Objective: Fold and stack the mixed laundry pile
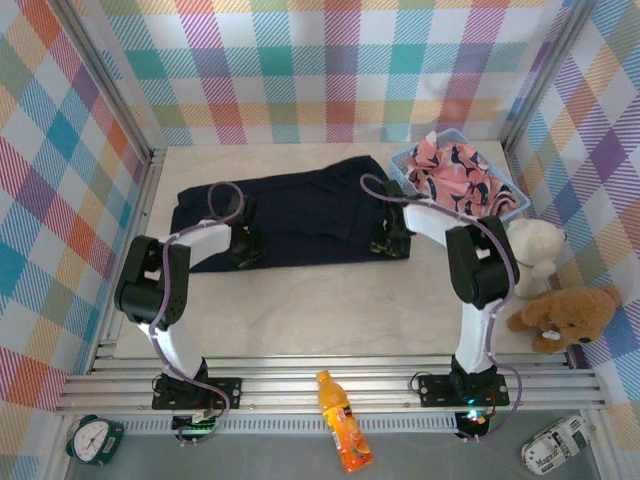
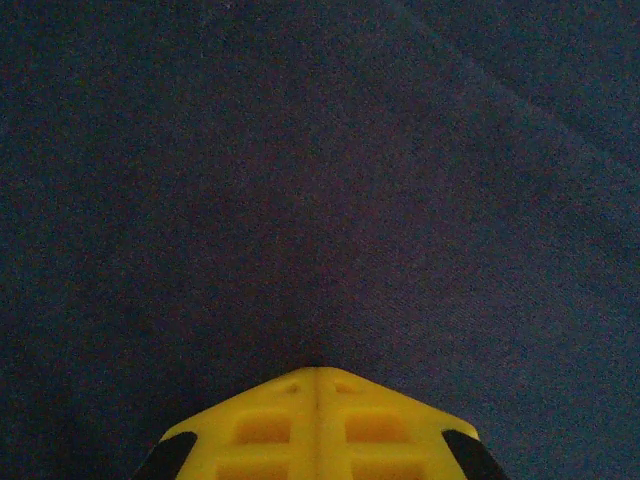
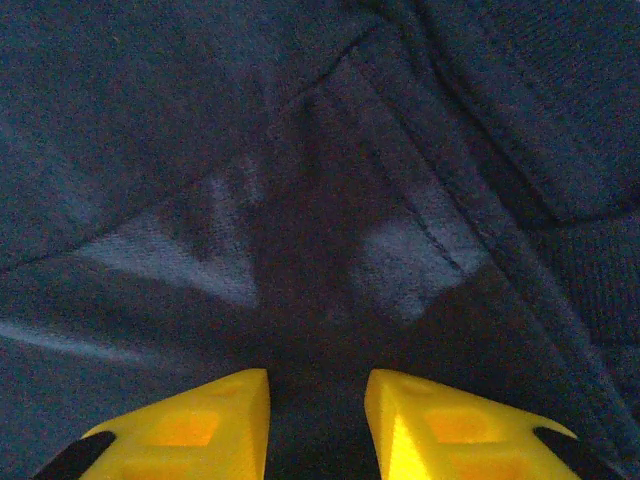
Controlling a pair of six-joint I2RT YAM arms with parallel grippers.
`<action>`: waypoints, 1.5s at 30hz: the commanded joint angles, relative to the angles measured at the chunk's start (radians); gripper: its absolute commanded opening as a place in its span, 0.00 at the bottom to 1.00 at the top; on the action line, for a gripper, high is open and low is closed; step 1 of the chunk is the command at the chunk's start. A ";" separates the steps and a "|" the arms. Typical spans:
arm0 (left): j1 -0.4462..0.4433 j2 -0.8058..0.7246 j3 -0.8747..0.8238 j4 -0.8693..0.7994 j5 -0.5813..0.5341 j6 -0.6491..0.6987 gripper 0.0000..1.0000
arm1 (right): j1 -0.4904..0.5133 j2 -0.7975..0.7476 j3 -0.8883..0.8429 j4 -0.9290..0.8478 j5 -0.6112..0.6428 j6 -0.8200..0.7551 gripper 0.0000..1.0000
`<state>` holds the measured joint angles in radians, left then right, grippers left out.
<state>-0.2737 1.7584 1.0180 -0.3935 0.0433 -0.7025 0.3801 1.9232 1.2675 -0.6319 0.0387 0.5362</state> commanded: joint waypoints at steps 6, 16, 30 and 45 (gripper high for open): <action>-0.111 -0.342 -0.272 -0.282 -0.035 -0.141 0.00 | -0.015 -0.315 -0.435 -0.161 0.011 0.085 0.34; -0.142 -0.402 -0.144 -0.331 -0.053 -0.147 0.14 | -0.014 -0.561 -0.347 -0.204 -0.131 0.022 0.56; -0.162 -0.116 -0.059 -0.197 -0.078 -0.107 0.08 | 0.037 -0.386 -0.342 0.084 -0.319 0.164 0.56; -0.161 -0.085 -0.136 -0.177 -0.120 -0.109 0.07 | 0.048 -0.274 -0.336 0.149 -0.348 0.199 0.62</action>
<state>-0.4244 1.6455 0.9211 -0.5709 -0.0422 -0.8185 0.4210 1.6348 0.9329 -0.5266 -0.2756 0.7116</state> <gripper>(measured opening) 0.074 0.623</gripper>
